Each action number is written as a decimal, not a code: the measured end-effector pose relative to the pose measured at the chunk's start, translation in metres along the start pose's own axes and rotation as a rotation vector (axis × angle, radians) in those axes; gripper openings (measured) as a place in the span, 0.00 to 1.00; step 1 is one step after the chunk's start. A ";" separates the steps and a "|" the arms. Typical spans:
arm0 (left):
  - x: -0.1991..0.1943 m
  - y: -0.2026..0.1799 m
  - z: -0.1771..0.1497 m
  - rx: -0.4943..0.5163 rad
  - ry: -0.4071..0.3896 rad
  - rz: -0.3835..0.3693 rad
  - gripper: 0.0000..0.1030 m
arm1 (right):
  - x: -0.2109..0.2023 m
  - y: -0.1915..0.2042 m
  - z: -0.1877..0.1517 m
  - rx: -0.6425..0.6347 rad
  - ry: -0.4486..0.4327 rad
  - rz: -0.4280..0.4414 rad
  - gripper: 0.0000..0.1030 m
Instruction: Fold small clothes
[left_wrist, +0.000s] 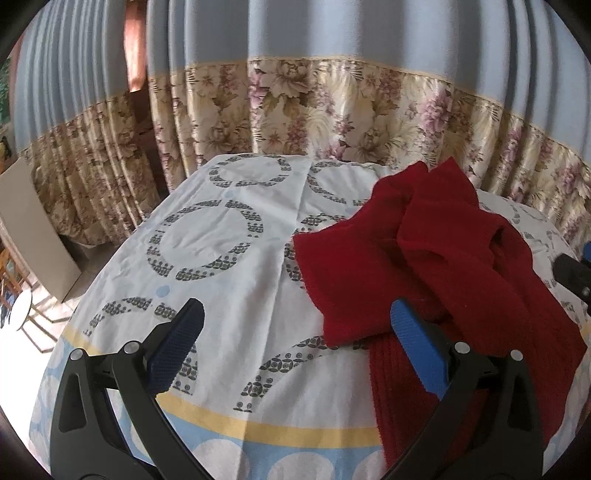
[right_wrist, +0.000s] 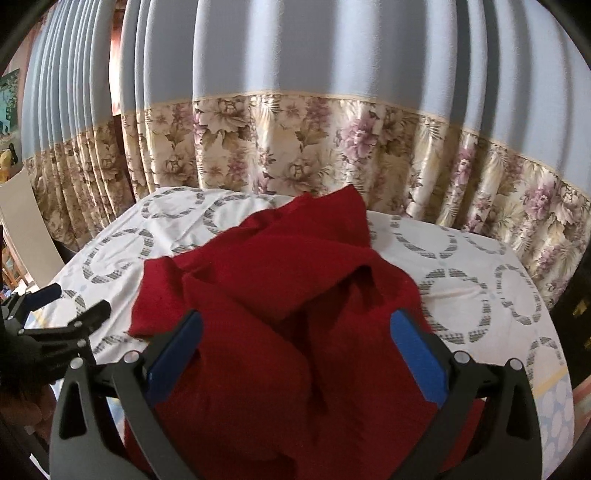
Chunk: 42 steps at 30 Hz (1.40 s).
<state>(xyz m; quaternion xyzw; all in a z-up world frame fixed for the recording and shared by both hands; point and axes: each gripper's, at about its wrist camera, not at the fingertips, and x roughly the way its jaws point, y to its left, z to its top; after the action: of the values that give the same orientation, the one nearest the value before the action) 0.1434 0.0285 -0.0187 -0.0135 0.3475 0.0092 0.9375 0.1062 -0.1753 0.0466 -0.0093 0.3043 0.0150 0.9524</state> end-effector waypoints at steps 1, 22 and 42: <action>0.003 0.003 0.002 0.000 0.009 -0.030 0.97 | 0.002 0.003 0.001 0.005 0.004 0.006 0.98; 0.043 0.032 0.021 0.025 0.065 -0.065 0.97 | 0.078 0.056 0.003 -0.048 0.082 0.028 0.98; 0.058 0.016 0.031 0.072 0.080 -0.060 0.97 | 0.097 0.014 -0.002 -0.019 0.143 0.043 0.18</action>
<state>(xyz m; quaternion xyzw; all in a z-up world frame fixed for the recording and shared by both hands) 0.2076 0.0458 -0.0335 0.0096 0.3841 -0.0323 0.9227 0.1836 -0.1587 -0.0120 -0.0132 0.3716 0.0376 0.9275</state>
